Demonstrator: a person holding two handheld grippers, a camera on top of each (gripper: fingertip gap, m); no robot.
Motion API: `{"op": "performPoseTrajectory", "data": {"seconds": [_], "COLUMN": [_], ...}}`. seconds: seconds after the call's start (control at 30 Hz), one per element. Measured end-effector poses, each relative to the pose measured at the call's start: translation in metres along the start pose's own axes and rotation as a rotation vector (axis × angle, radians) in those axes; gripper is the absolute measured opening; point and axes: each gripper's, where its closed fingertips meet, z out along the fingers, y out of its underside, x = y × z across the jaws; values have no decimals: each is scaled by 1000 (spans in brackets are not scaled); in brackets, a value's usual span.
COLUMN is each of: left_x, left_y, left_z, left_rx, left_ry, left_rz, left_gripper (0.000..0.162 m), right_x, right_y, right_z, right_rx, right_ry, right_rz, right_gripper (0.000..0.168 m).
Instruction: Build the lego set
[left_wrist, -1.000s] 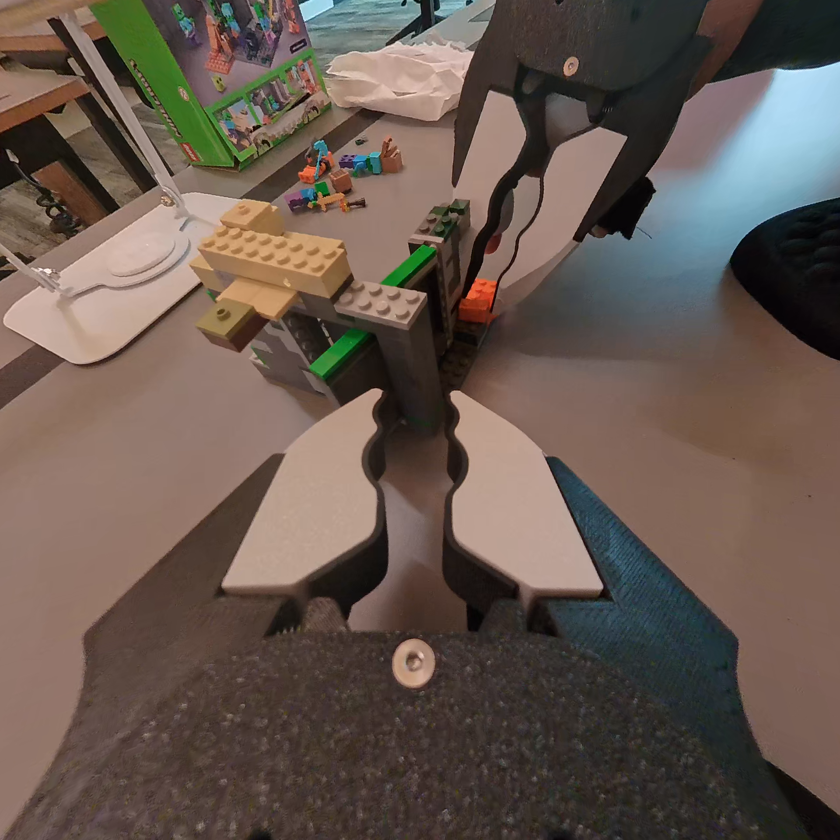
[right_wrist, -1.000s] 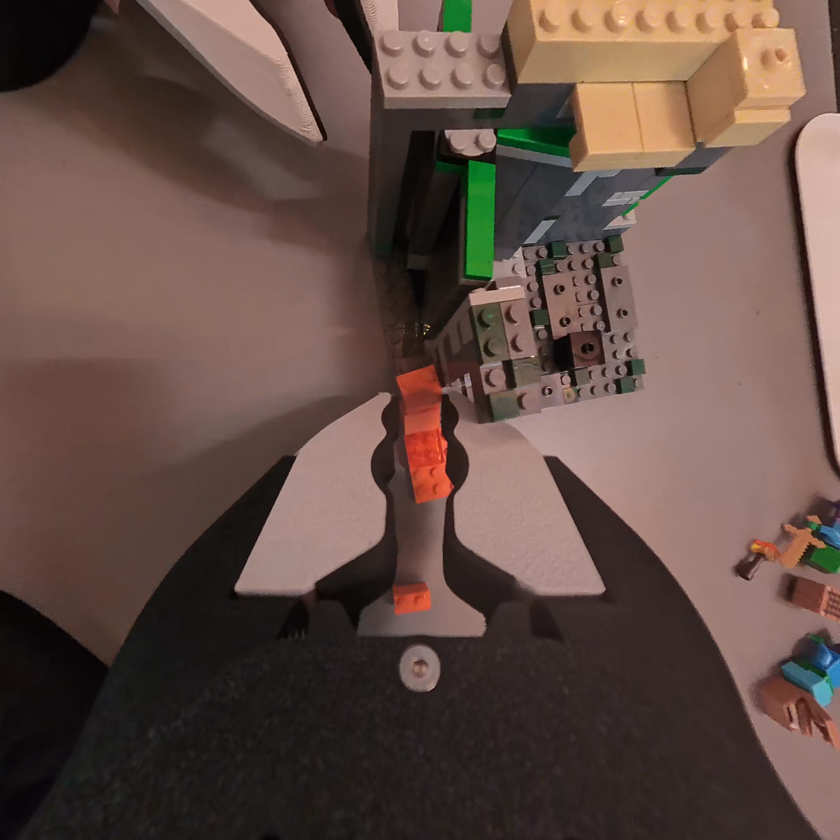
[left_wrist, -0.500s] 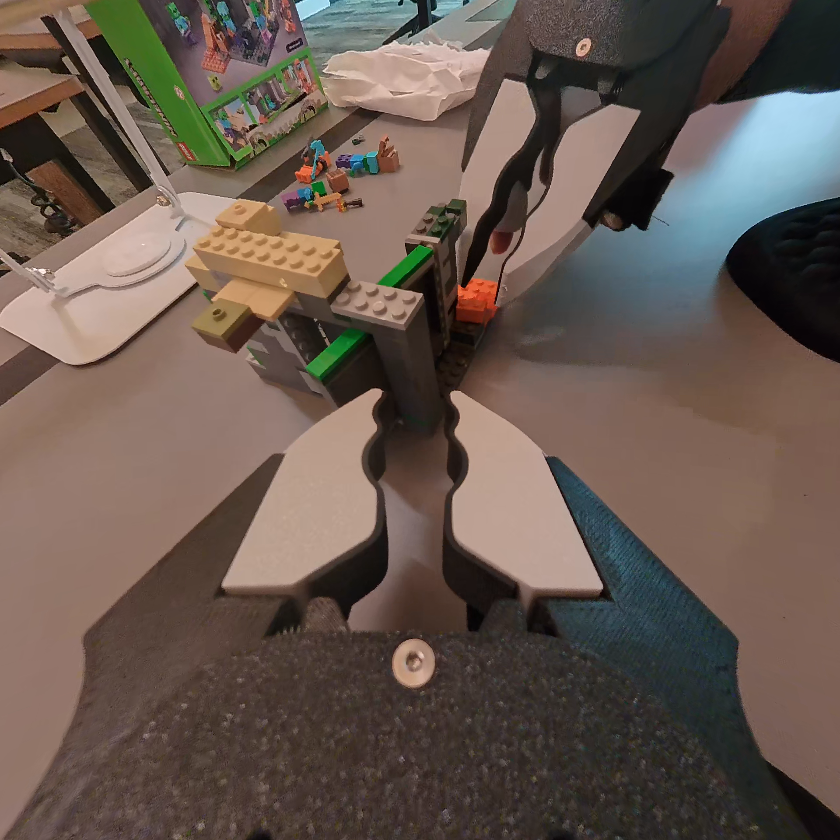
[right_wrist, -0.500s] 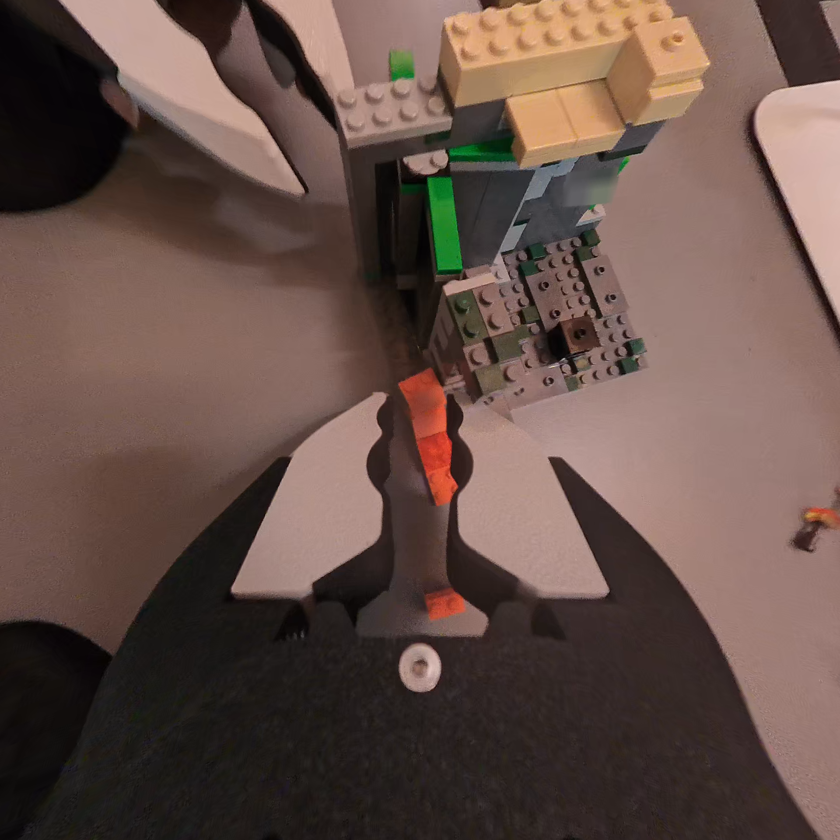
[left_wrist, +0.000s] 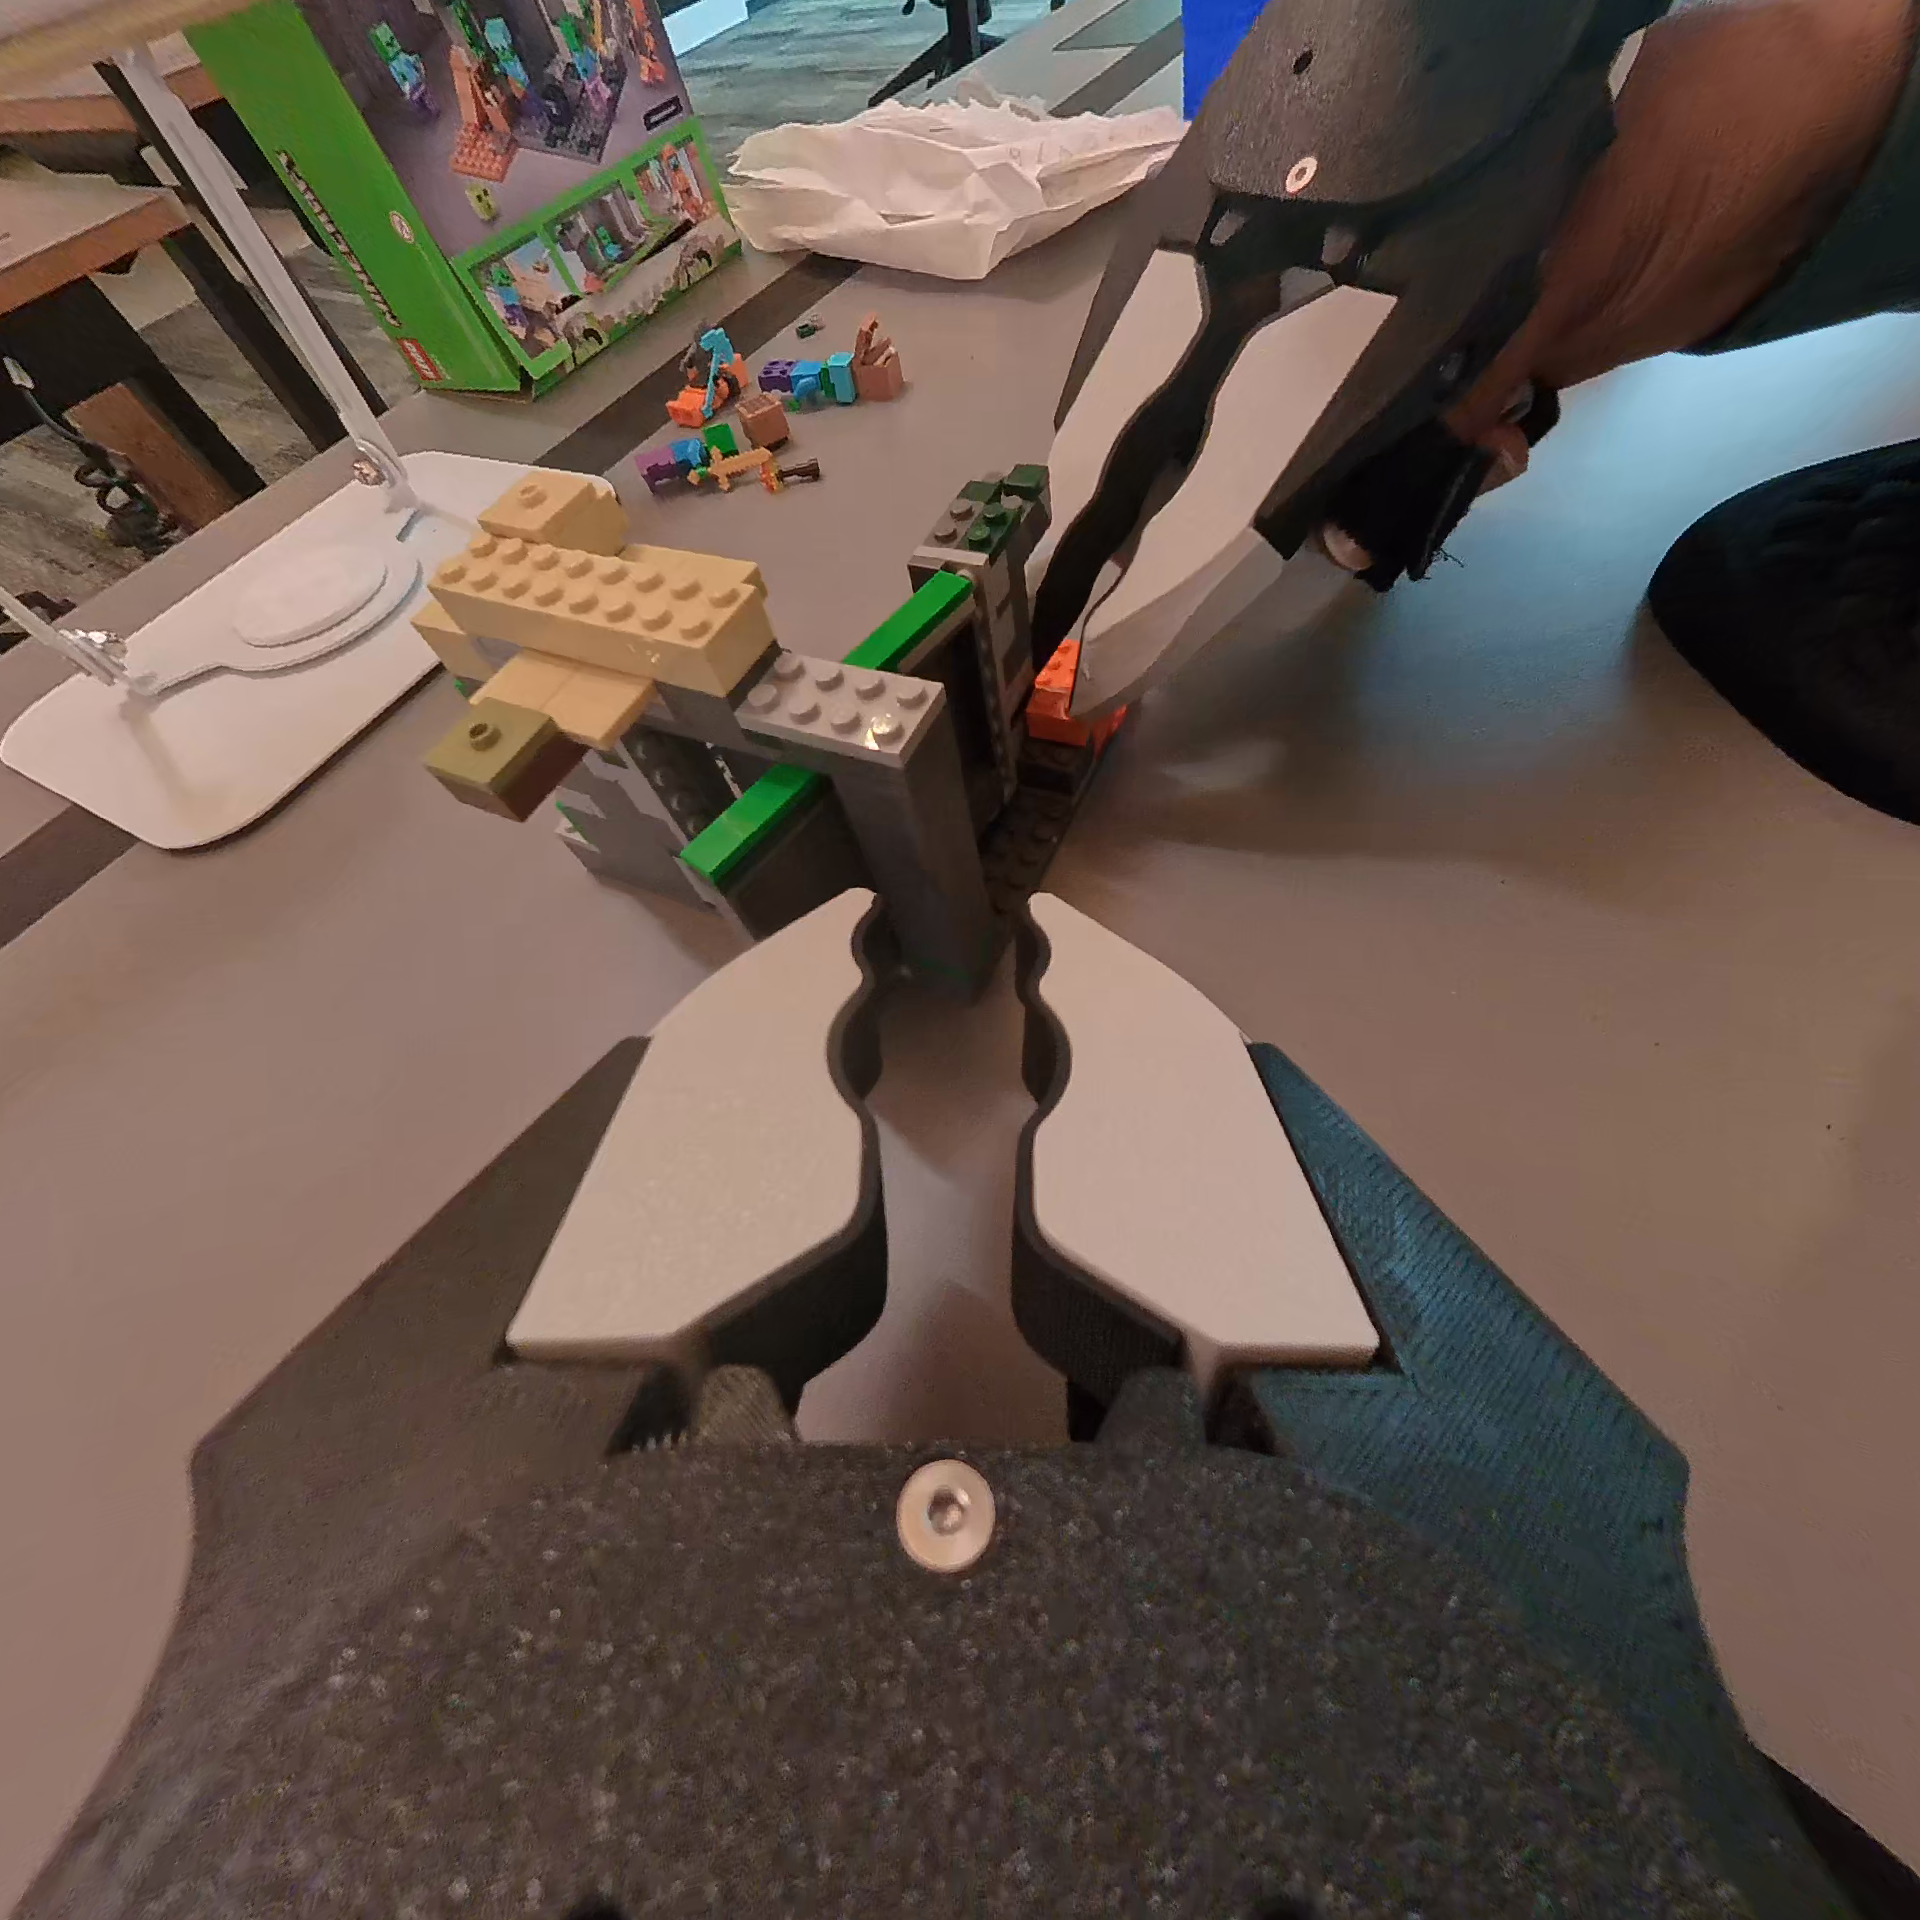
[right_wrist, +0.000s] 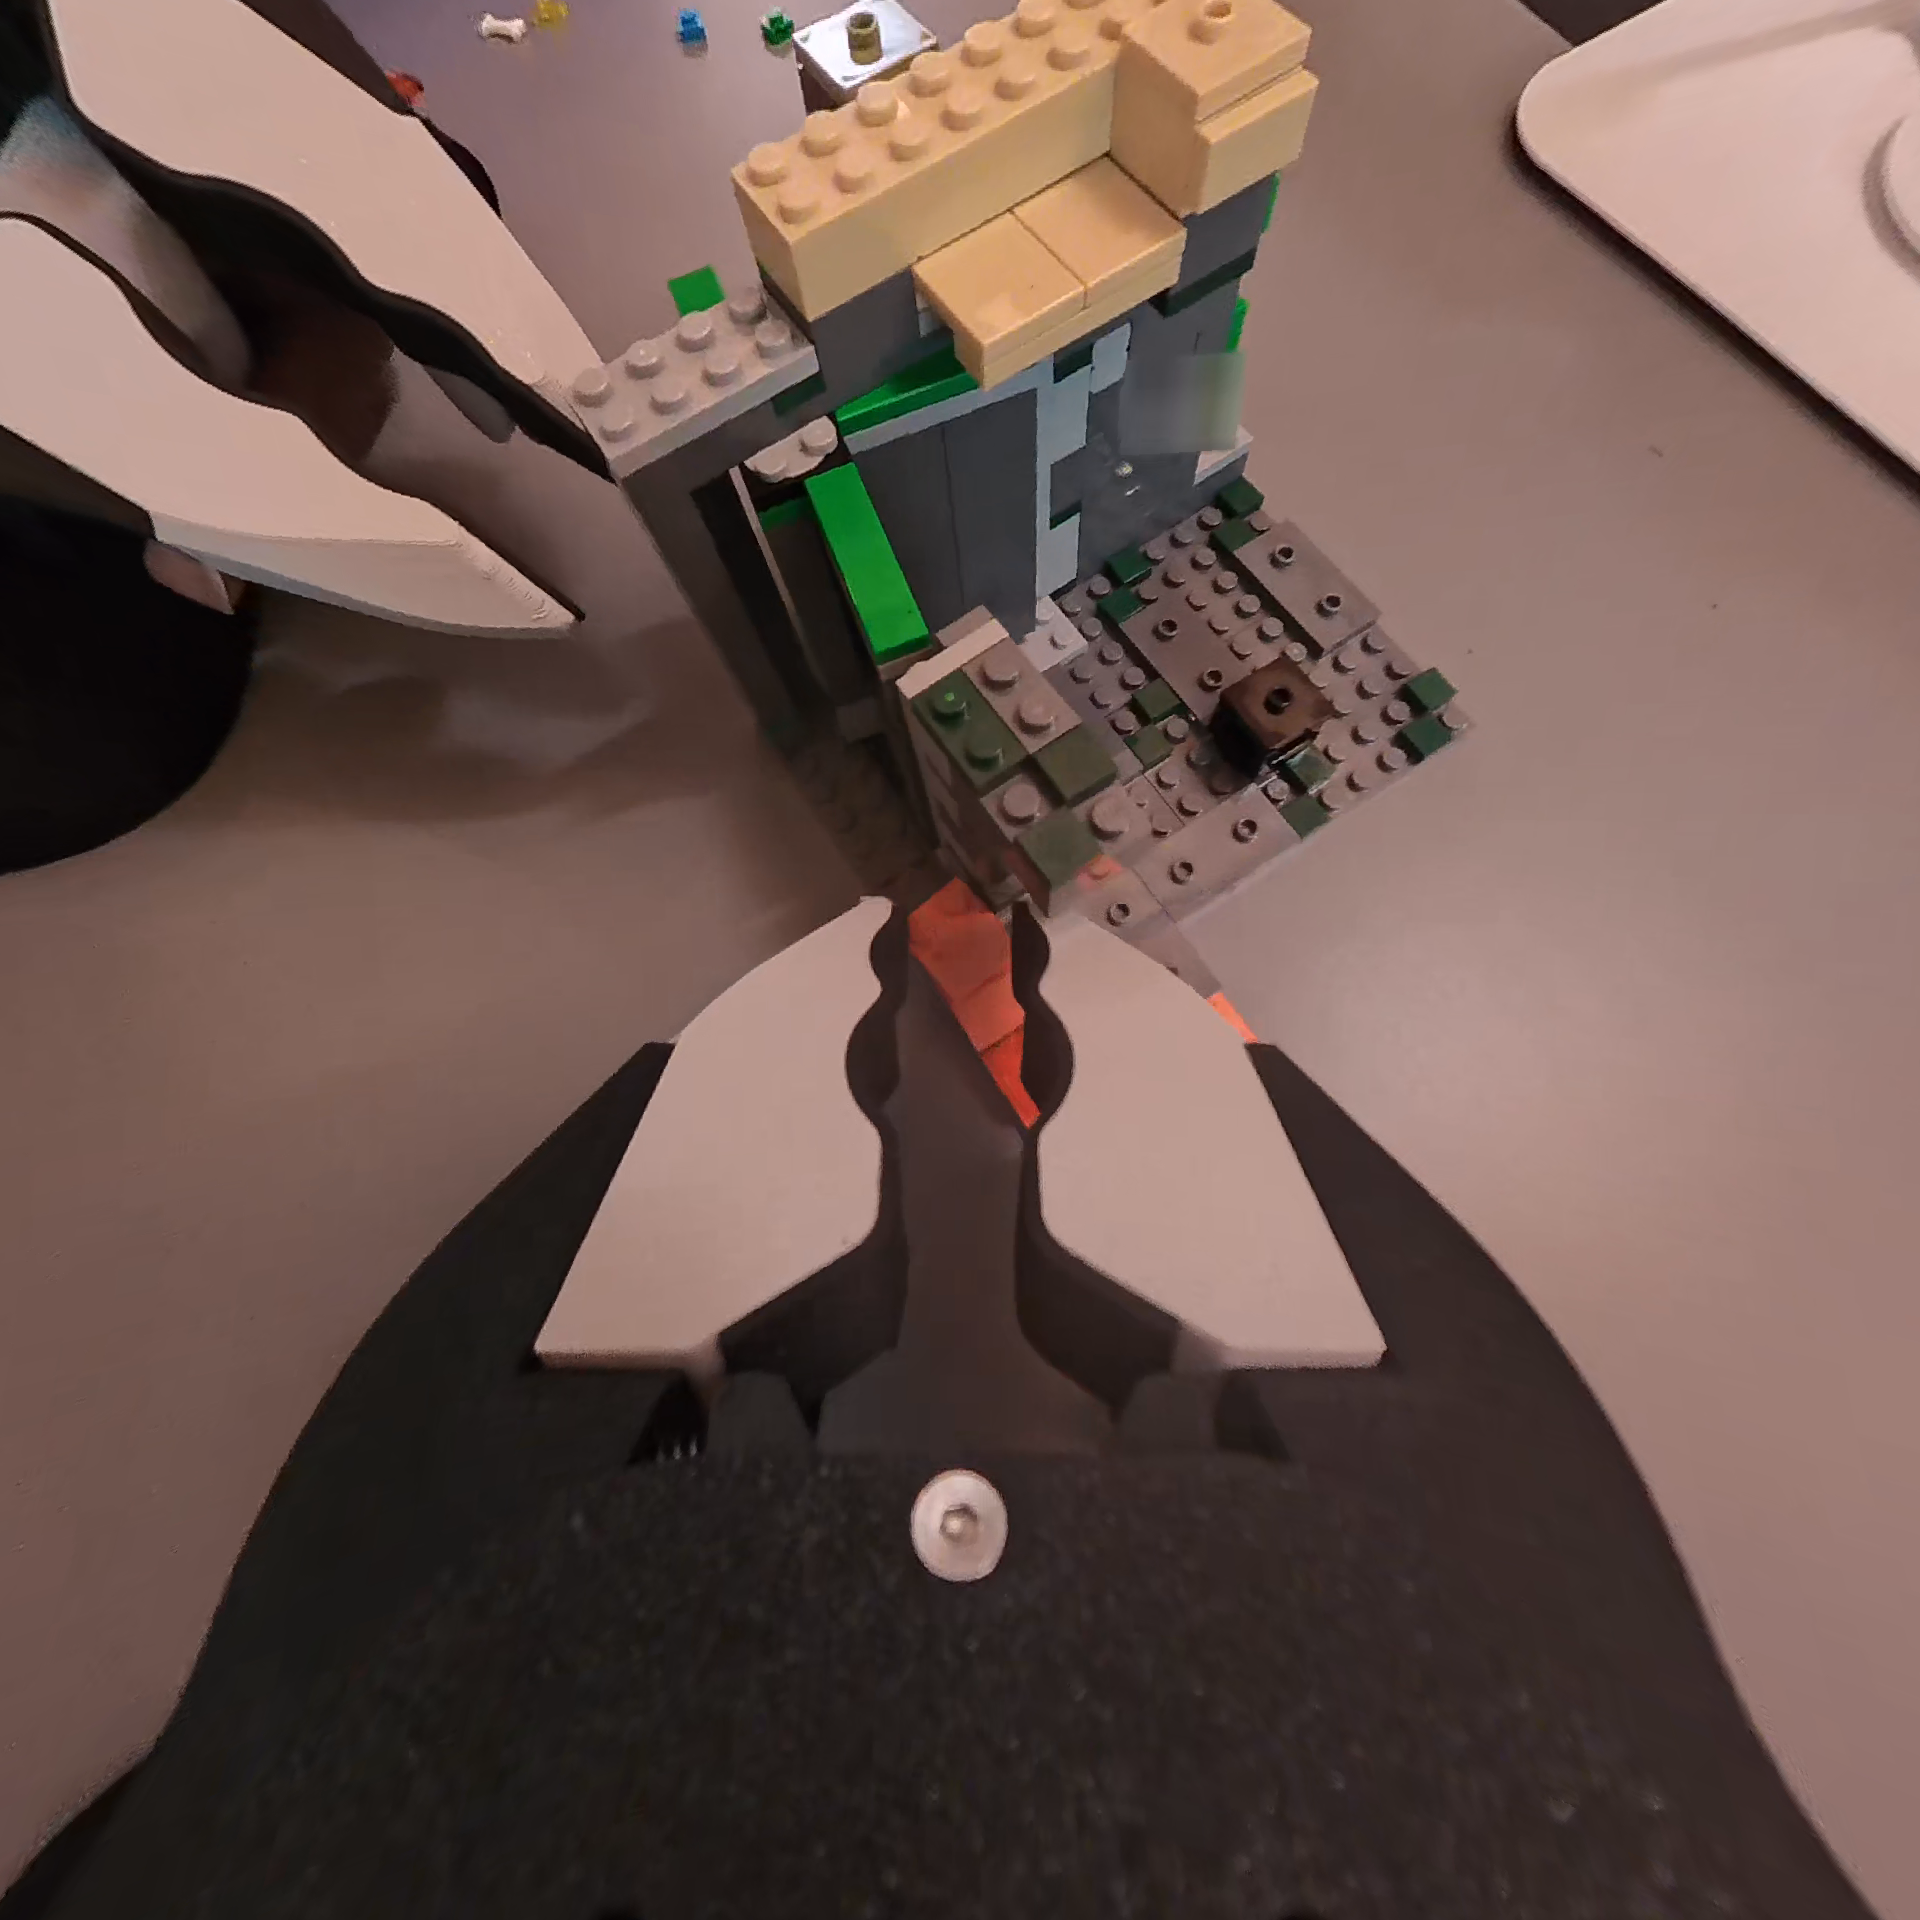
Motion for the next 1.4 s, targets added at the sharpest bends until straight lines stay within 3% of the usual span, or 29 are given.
{"op": "performPoseTrajectory", "data": {"seconds": [0.43,0.93,1.07,1.23,1.4], "left_x": [2,2,1,0,2], "left_y": [-1,-1,-1,-1,-2], "left_z": [0,0,-1,-2,-1], "left_rx": [2,4,6,9,13], "left_ry": [10,12,8,3,9], "left_rz": [5,-2,-1,-4,-1], "left_gripper": [22,22,22,22,21], "right_x": [1,2,-5,-16,-24], "right_y": [1,-4,4,32,45], "right_z": [1,-17,-21,-29,-26], "right_rx": [5,50,18,-151,-193], "right_ry": [-108,-72,-32,73,143], "right_rz": [204,186,98,-185,-342], "right_gripper": [15,20,17,15,19]}}
